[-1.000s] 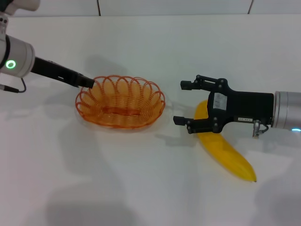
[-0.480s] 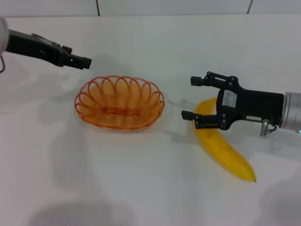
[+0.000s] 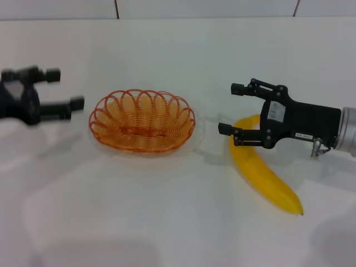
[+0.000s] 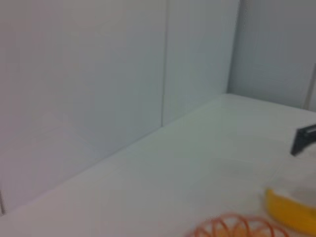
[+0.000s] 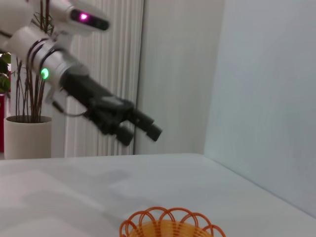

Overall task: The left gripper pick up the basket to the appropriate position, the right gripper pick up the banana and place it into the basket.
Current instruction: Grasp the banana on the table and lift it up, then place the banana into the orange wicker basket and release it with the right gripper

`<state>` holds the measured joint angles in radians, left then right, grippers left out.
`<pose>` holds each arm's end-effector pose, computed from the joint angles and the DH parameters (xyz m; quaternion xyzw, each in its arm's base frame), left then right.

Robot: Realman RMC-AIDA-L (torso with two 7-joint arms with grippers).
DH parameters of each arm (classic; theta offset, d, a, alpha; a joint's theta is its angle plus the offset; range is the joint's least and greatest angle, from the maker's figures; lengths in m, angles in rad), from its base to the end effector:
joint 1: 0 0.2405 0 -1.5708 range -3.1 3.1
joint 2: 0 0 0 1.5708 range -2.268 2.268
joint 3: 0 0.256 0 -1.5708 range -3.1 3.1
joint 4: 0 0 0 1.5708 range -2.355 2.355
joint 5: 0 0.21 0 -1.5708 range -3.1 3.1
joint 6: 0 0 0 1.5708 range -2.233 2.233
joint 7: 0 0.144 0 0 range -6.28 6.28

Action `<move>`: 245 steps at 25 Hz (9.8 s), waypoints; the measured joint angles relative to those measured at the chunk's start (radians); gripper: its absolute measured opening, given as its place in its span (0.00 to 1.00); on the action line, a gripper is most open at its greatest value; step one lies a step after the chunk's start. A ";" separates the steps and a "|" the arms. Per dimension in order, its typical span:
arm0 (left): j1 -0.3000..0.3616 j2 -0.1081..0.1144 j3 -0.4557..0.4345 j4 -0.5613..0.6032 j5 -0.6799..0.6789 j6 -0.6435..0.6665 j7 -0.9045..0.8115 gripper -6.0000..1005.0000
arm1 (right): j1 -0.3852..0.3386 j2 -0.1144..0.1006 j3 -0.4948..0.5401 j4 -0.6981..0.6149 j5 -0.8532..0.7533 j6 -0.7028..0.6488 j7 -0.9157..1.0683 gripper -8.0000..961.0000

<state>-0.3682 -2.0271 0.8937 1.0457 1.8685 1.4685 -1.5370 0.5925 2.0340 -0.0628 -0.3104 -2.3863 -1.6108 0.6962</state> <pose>-0.2605 0.3373 0.0637 -0.9420 -0.1686 -0.1805 0.2270 0.2883 0.3099 -0.0140 -0.9336 0.0588 0.2798 0.2159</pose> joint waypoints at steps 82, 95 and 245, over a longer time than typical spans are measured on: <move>0.011 0.008 -0.151 -0.346 -0.041 0.065 0.282 0.81 | 0.003 -0.005 -0.051 -0.171 -0.320 0.051 0.676 0.53; 0.011 0.010 -0.151 -0.346 -0.042 0.067 0.279 0.81 | -0.014 -0.009 -0.037 -0.199 -0.239 -0.001 0.682 0.49; -0.092 0.045 -0.148 -0.489 0.041 0.060 0.247 0.80 | 0.346 0.006 -0.491 0.020 0.142 0.203 0.419 0.70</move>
<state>-0.4599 -1.9817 0.7455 0.5566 1.9098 1.5281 -1.2897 0.9390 2.0397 -0.5542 -0.2904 -2.2446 -1.4074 1.1147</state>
